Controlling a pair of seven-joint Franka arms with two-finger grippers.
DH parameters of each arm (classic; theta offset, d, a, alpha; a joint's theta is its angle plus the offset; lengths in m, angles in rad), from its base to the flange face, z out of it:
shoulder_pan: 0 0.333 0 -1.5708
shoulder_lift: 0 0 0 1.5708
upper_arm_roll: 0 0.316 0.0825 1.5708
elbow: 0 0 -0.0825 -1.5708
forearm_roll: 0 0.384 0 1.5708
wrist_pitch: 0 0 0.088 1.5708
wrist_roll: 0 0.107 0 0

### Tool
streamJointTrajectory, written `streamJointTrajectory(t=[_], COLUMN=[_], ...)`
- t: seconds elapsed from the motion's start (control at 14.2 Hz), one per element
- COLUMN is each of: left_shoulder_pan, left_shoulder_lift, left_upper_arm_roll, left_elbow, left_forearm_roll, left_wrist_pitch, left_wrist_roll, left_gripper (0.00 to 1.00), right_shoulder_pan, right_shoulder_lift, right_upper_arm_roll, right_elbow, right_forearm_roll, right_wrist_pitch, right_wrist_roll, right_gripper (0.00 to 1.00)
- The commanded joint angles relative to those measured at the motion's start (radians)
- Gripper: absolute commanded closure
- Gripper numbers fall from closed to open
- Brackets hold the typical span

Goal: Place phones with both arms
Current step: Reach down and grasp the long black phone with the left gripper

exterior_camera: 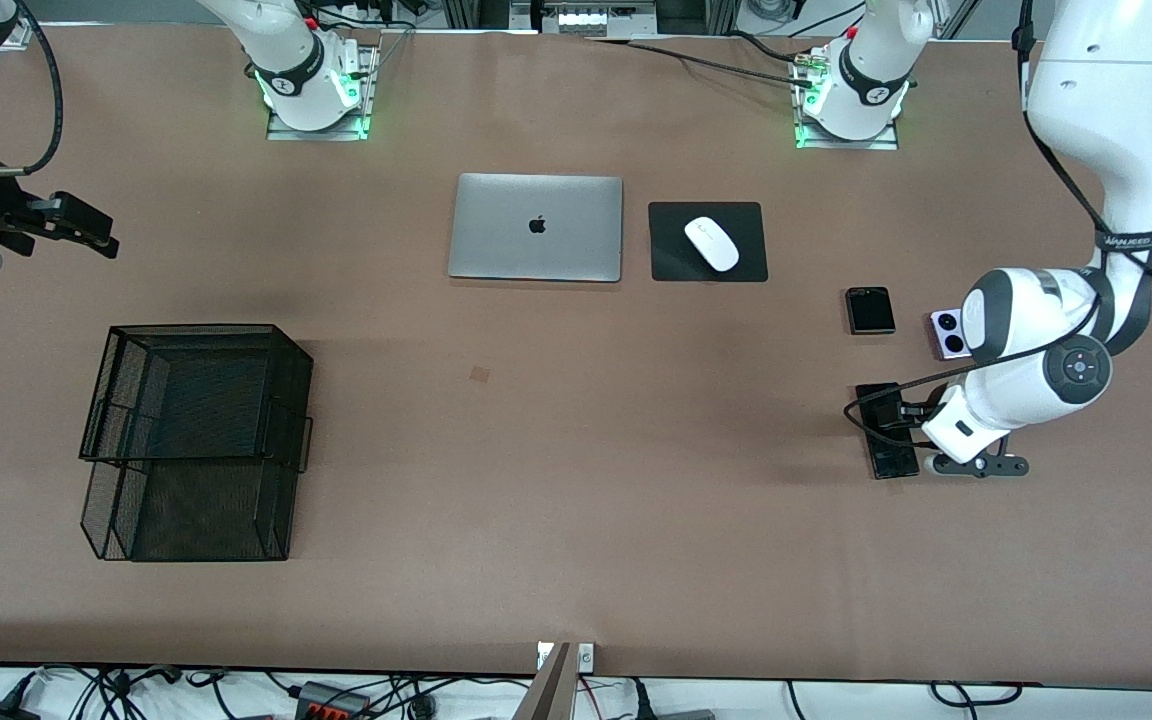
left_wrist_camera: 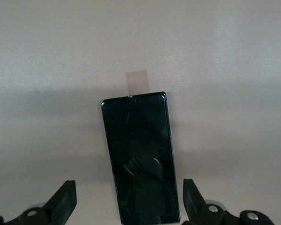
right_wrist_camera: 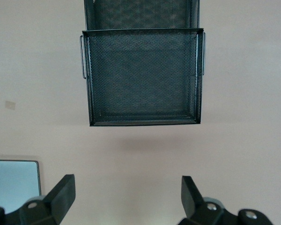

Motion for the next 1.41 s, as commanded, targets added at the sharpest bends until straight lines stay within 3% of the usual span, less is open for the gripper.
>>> streamJointTrajectory(t=[0.0,0.56,0.63,0.85,1.13,1.34], left_shoulder_pan=[0.012,0.01,0.007,0.006,-0.027,-0.037], left_shoulder_lift=[0.054,0.123,0.123,0.116,0.024,0.004], left_upper_arm_roll=[-0.009,-0.011,-0.011,-0.011,-0.05,-0.21], left_elbow=[0.0,-0.014,-0.012,-0.009,0.011,0.058], left_forearm_roll=[0.021,0.015,0.015,0.015,0.017,0.015], left_wrist_pitch=[0.077,0.183,0.183,0.168,0.019,-0.111], left_wrist_roll=[-0.01,-0.012,-0.012,0.006,-0.003,-0.089], left_gripper=[0.0,0.0,0.08,0.64,0.69,0.76], right_shoulder_pan=[0.0,0.0,0.0,0.0,0.002,0.003], right_shoulder_lift=[0.007,0.009,0.01,0.012,0.019,0.029], right_upper_arm_roll=[-0.001,-0.001,-0.001,-0.001,0.001,0.002], right_elbow=[0.018,0.019,0.019,0.018,0.019,0.021], right_forearm_roll=[0.008,0.008,0.008,0.008,0.008,0.008], right_wrist_pitch=[-0.008,-0.002,0.001,0.001,0.019,0.024], right_wrist_roll=[-0.018,-0.02,-0.02,-0.02,-0.02,-0.02], right_gripper=[0.0,0.0,0.0,0.0,0.0,0.0])
